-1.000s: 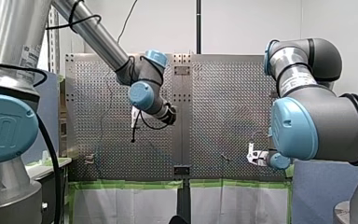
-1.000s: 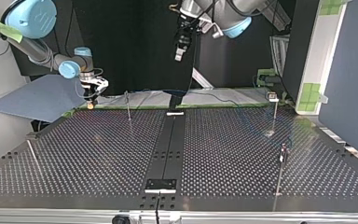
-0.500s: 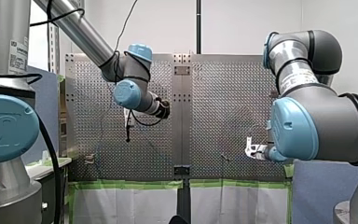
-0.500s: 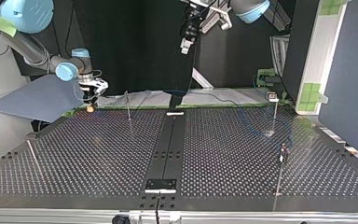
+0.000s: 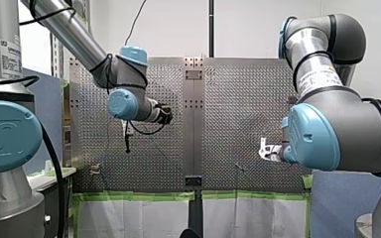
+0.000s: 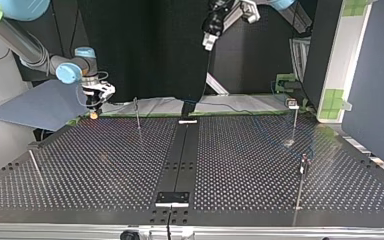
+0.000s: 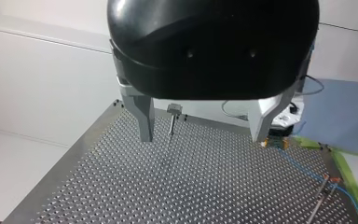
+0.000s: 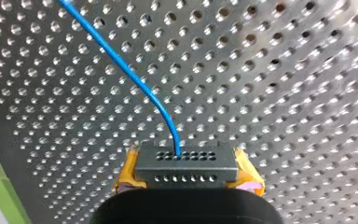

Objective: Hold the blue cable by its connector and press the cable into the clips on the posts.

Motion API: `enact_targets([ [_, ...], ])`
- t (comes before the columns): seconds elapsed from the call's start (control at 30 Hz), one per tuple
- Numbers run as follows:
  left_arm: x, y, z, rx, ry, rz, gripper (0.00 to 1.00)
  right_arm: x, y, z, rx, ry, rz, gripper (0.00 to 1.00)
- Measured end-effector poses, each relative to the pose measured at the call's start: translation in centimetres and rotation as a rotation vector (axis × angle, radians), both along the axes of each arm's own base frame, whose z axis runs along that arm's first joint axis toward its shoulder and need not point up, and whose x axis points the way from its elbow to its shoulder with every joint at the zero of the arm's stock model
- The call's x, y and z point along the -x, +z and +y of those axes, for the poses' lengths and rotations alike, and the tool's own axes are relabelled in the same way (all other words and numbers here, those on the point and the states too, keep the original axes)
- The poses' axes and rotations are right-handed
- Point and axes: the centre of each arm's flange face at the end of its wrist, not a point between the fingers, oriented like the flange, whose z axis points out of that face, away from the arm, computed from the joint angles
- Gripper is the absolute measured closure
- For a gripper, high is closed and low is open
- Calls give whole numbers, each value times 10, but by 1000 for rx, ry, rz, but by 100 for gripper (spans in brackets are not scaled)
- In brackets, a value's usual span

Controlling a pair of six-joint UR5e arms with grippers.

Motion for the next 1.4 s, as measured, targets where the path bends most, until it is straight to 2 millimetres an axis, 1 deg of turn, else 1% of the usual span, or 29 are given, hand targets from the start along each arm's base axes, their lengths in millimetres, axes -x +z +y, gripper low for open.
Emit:
enact_targets([
  [0.13, 5, -15, 5, -29, -1, 8, 1, -4, 18, 1, 30, 17, 16, 100],
  [0.27, 6, -20, 6, -38, -2, 11, 1, -5, 25, 1, 41, 22, 20, 100],
  [1.4, 7, -21, 7, -40, -2, 12, 1, -5, 26, 1, 44, 24, 21, 100],
])
